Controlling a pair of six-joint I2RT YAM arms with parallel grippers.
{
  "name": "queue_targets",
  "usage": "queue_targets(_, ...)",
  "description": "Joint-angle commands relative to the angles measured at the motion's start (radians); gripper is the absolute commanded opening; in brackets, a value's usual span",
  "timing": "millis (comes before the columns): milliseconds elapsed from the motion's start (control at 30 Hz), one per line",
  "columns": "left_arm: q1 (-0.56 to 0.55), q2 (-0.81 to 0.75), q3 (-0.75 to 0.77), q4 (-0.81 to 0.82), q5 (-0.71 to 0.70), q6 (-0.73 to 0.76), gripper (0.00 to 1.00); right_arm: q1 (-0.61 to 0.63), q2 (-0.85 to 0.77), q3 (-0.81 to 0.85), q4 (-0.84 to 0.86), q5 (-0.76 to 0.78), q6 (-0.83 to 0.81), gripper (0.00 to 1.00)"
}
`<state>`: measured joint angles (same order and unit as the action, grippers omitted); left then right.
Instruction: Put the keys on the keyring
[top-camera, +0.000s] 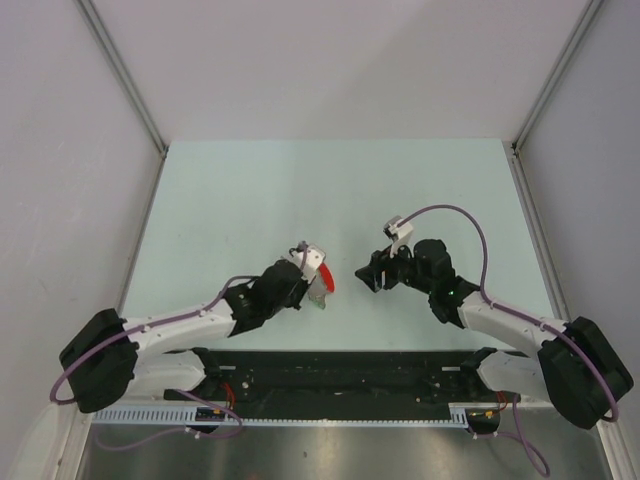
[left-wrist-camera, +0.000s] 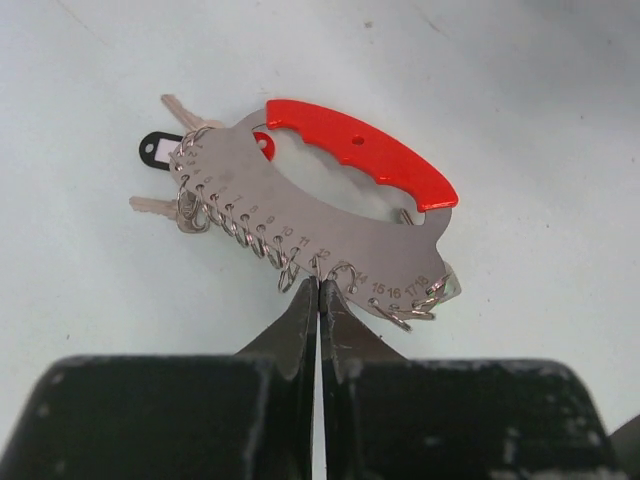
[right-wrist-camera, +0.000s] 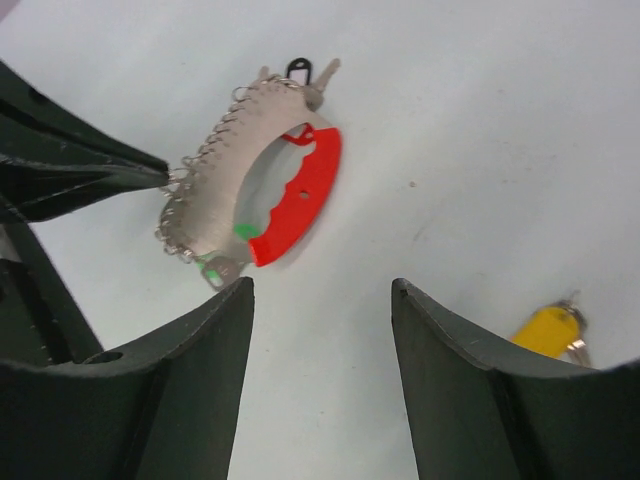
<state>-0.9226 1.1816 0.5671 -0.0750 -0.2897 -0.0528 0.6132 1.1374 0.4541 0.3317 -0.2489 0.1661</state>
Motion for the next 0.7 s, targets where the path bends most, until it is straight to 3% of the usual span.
queue_targets(0,0.048,-0.079,-0.130,0.424,-0.028,-0.104,0.00,0.002,0.041,-0.008,0.156,-0.136,0.061,0.61)
queue_targets(300,0.076,-0.140,-0.355,0.861,0.129,-0.058,0.00,0.043,0.217,-0.006,0.452,-0.266,0.110,0.60)
queue_targets(433,0.076,-0.129,-0.381,0.923,0.171,-0.070,0.01,0.077,0.341,0.006,0.630,-0.299,0.157,0.55)
queue_targets(667,0.076,-0.108,-0.383,0.940,0.201,-0.078,0.00,0.100,0.418,0.024,0.688,-0.257,0.157,0.50)
